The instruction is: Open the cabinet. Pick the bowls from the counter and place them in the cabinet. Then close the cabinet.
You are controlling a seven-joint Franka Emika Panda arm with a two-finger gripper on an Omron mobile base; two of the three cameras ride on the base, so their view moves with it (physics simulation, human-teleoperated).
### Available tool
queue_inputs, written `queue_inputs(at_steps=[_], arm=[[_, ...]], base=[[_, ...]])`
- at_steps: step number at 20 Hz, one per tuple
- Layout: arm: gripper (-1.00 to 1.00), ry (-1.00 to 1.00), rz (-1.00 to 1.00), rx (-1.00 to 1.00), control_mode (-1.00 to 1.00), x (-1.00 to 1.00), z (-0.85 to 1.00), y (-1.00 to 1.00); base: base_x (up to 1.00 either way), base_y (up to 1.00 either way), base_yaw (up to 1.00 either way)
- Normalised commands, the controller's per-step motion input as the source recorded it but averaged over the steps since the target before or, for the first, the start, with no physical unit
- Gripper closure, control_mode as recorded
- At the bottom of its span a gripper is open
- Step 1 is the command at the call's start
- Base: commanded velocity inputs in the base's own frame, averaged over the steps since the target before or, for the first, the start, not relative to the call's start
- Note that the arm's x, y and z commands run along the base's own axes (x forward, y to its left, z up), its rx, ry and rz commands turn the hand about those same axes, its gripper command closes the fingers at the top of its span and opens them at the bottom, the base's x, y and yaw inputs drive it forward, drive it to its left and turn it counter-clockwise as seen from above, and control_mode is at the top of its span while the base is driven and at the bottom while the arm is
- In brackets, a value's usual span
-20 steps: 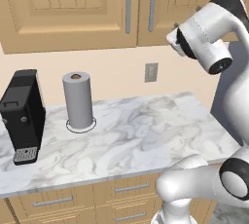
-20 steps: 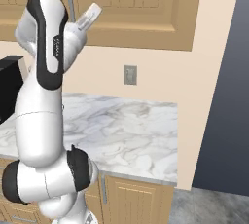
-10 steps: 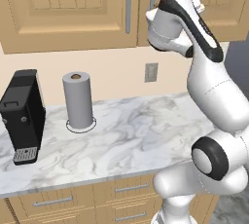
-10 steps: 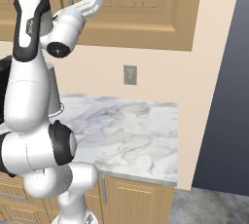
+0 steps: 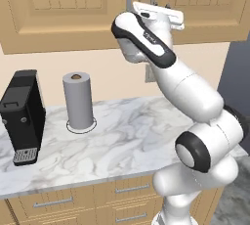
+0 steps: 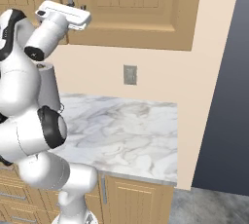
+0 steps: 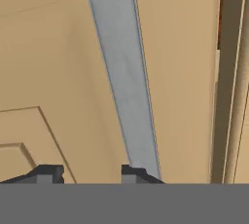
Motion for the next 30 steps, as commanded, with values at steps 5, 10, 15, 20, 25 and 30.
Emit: queue_inputs(at_steps=[5, 10, 15, 20, 25, 30], arm=[[-1.00, -0.15, 0.06, 0.36, -1.00, 1.00, -0.66, 1.00], [-1.00, -0.03, -0.02, -0.05, -1.00, 1.00, -0.74, 1.00], [-1.00, 0.03, -0.27, -0.35, -1.00, 1.00, -0.80, 1.00], [-1.00, 0.02, -0.48, -0.36, -1.00, 1.00, -0.44, 0.97], [-1.00, -0.05, -0.46, -0.15, -1.00, 0.94, -0.33, 1.00], [-1.00, -0.21, -0.50, -0.15, -1.00, 0.80, -0.34, 1.00]], base=[[0.00, 0.00, 0.00], [0.00, 0.00, 0.00], [0.00, 0.00, 0.00], [0.00, 0.00, 0.00], [0.00, 0.00, 0.00], [0.00, 0.00, 0.00]])
